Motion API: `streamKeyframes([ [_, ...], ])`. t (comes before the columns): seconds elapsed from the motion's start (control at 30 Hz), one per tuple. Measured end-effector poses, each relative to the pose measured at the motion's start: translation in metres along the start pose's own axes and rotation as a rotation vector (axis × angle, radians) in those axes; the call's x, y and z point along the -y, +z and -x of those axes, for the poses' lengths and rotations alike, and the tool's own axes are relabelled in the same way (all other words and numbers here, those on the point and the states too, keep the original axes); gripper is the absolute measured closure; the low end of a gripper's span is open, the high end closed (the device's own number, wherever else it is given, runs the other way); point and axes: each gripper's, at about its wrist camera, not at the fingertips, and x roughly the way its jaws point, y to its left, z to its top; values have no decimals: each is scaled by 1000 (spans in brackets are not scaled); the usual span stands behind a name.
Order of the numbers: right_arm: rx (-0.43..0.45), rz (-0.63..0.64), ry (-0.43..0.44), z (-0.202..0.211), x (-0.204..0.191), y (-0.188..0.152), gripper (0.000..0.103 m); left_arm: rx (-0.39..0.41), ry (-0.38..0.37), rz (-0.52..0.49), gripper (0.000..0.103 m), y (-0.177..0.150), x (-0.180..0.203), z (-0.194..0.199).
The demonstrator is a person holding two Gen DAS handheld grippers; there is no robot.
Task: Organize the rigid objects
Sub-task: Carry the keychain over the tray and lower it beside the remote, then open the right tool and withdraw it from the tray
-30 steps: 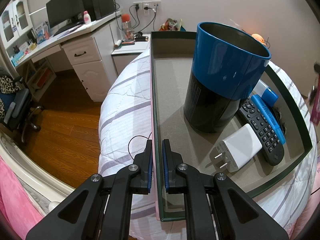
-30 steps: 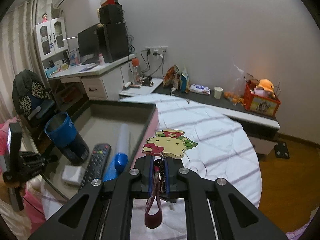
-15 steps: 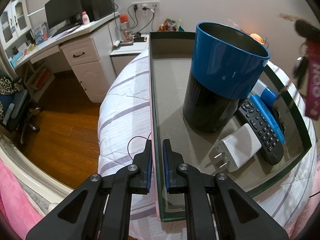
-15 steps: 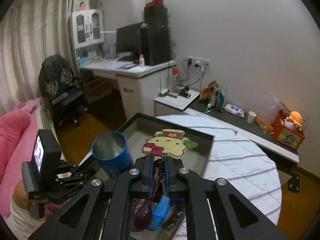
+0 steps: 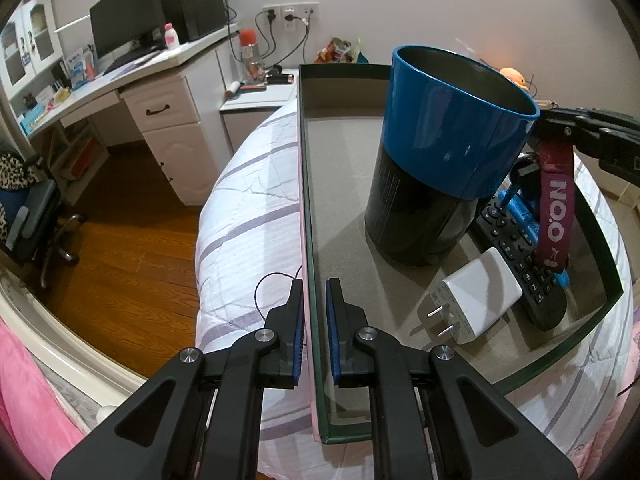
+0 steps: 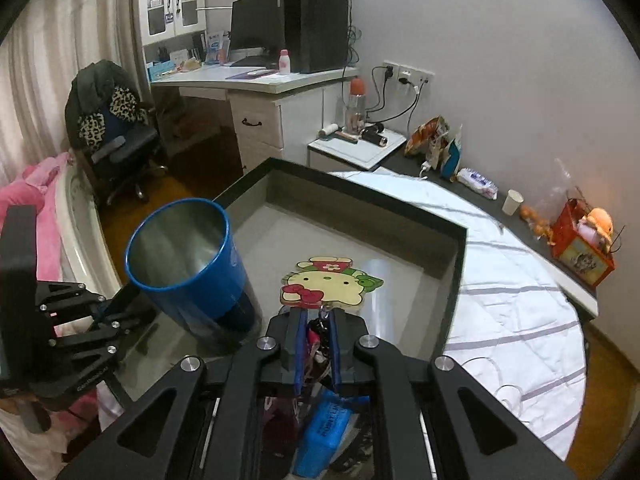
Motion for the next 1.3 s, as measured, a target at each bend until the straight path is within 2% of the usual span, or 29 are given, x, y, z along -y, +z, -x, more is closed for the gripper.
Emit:
streamKeyframes([
  [0.13,-1,-7,-24,-3,5,0,89,0,1,0,95,-1,0,0],
  [0.17,2,-10,-30,-3,5,-1,85,0,1,0,95,0,0,0],
  [0.23,7,-15,-49,-2,6,-2,63,0,-1,-1,95,0,0,0],
  [0.27,13,-19,-57,0,7,-3,44,0,0,0,95,0,0,0],
  [0.3,28,-24,-61,4,8,-4,36,0,0,-1,95,0,0,0],
  [0.47,96,-65,-46,25,18,-5,35,-1,1,-1,95,-1,0,0],
  [0.57,92,-90,-131,32,27,-9,30,0,-1,1,95,0,0,0],
  [0.7,30,-140,-270,27,46,-17,30,0,0,0,95,0,0,0],
  [0.77,-11,-154,-314,20,51,-23,30,0,1,-1,95,-1,0,0],
  [0.83,-31,-163,-320,17,54,-29,30,0,0,0,95,-1,0,1],
  [0.87,-37,-173,-304,16,55,-33,35,0,0,-1,95,-1,0,1],
  [0.9,-36,-176,-293,18,54,-35,43,0,1,-1,95,-1,0,0],
  [1.03,-67,-180,-270,15,49,-45,52,0,2,-1,94,-1,0,1],
  [1.1,-91,-181,-269,8,50,-46,63,0,-1,0,94,-1,0,1],
  [1.17,-117,-182,-293,3,51,-47,68,0,1,-2,94,-1,0,0],
  [1.3,-146,-187,-257,-5,50,-50,82,0,2,-1,94,-1,0,1],
])
